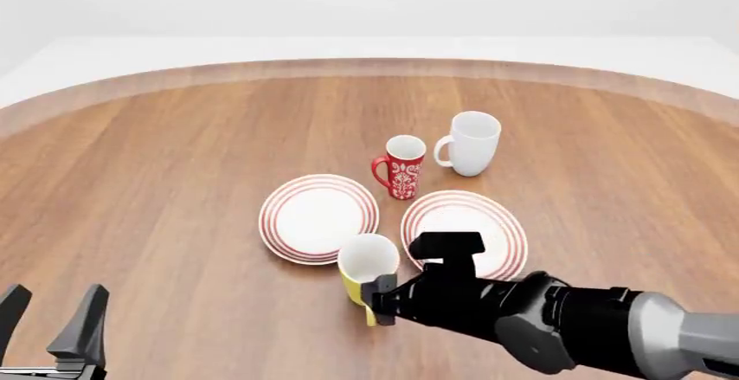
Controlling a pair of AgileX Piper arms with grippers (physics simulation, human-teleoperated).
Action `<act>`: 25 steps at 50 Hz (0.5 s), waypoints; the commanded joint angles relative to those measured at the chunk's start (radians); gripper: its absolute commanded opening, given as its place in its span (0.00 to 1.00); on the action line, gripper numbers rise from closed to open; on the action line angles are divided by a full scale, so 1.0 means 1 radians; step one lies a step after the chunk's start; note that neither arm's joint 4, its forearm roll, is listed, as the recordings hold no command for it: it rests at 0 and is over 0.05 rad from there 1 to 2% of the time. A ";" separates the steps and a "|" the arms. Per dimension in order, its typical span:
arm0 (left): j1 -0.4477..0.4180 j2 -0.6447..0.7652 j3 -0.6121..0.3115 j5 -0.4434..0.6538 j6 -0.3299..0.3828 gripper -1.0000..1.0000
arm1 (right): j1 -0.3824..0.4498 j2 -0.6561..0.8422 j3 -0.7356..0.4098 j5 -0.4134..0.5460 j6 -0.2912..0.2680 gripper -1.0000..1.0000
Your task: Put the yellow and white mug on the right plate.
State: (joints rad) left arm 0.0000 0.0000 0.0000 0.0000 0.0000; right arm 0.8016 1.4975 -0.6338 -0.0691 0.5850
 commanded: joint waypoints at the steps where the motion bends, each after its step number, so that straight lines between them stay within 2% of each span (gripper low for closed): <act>1: 0.000 0.000 0.000 0.000 0.000 1.00 | 0.014 0.040 0.017 -0.050 0.020 1.00; 25: 0.000 0.000 0.000 0.000 0.000 1.00 | 0.037 0.125 0.022 -0.130 0.046 1.00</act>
State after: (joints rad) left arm 0.0000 0.0000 0.0000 0.0000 0.0000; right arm 0.8308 1.5903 -0.6120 -0.1725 0.6225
